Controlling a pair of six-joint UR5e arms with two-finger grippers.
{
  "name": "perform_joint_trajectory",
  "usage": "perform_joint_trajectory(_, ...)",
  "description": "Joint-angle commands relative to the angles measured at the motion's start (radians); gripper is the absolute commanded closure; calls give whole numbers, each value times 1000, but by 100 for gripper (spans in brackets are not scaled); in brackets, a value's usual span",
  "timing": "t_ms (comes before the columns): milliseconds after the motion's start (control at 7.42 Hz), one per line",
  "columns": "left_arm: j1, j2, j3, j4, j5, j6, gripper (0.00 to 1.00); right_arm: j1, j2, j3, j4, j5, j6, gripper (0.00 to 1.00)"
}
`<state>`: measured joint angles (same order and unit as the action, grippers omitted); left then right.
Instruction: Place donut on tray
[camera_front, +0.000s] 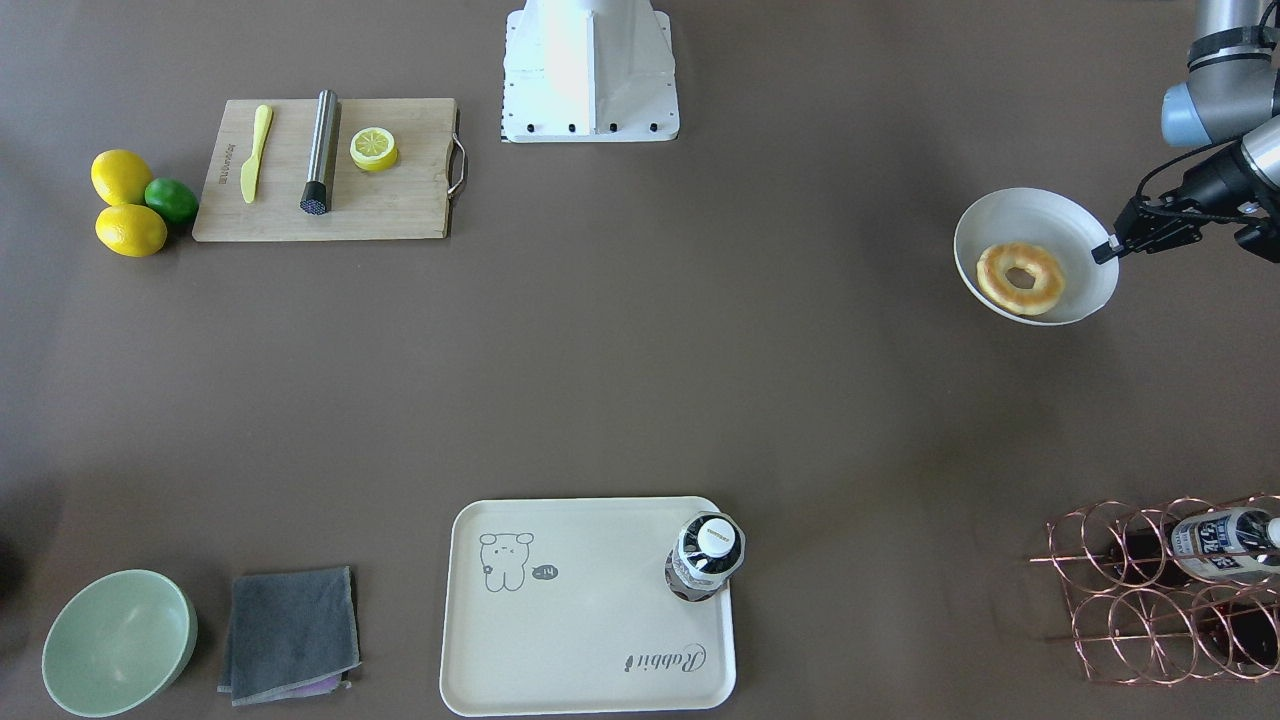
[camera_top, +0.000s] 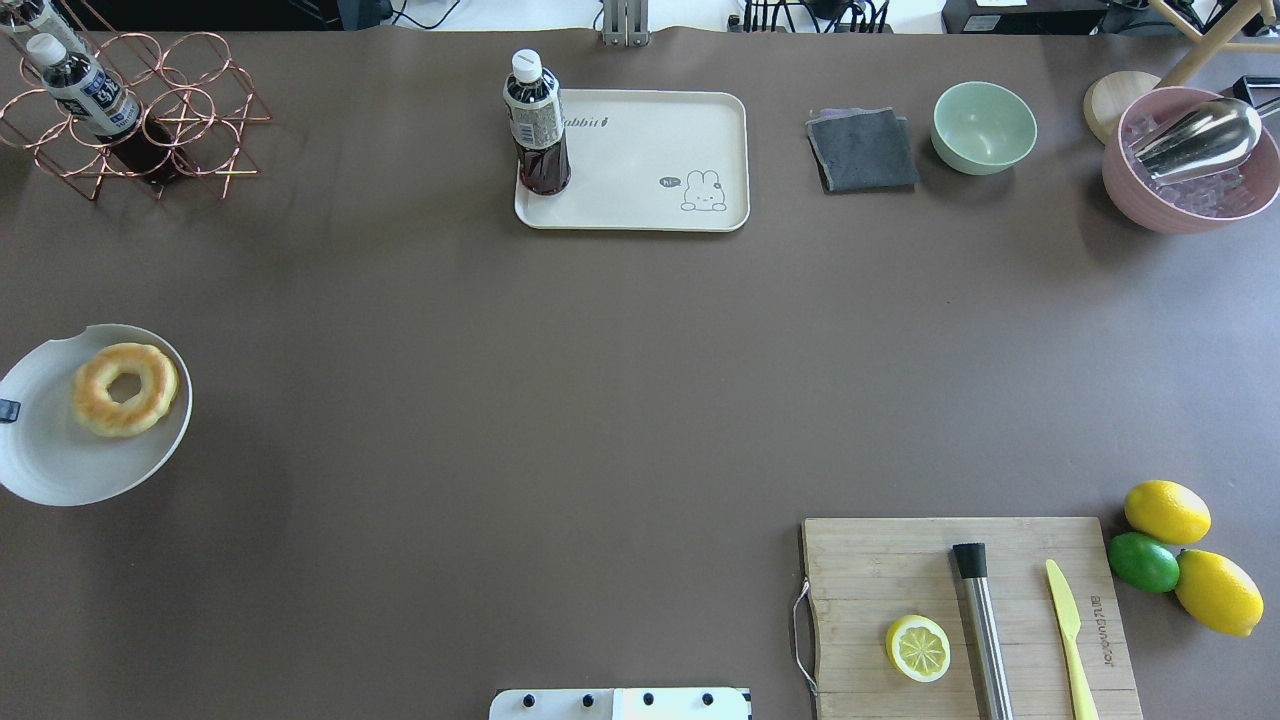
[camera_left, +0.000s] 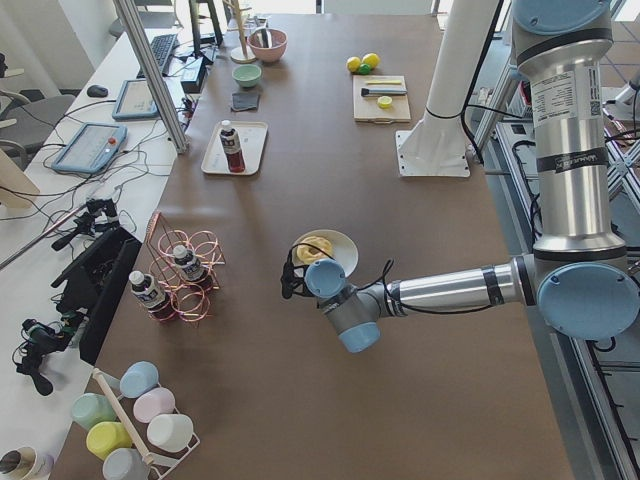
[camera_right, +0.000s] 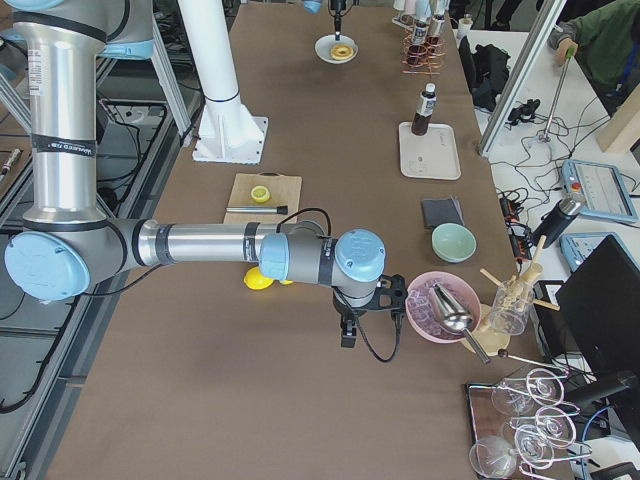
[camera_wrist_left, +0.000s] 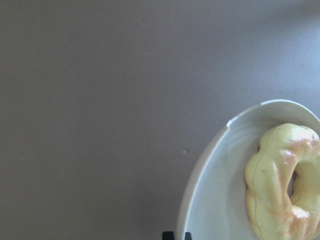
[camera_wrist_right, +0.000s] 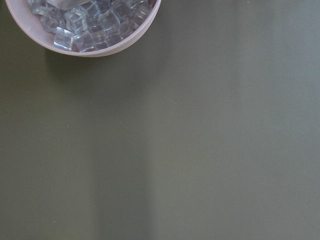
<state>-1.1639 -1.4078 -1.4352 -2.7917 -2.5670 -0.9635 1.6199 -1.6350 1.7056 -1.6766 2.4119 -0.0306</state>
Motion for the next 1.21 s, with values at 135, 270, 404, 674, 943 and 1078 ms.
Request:
perform_joint_trajectory(135,68,-126,-109,12,69,-218,100,0,-3,63,84,53,-8,0)
perform_joint_trajectory(270,161,-154,-111,15,174,-243,100,0,-9,63,99,70,-2,0)
perform_joint_trajectory(404,235,-192,-122,47,265,-268,100,0,-11,78,103,88,-12,0)
perform_joint_trajectory(674,335,-272,-315,360,370,-297,100,-9,-22,89,101,87,27,0)
perform_joint_trajectory(943,459,-464,-404,635,488,-401,100,-55,-23,138,101,88,175,2)
perform_joint_trajectory(1078,566,-556,-400,684,558,-467,100,-93,-22,190,103,88,302,3)
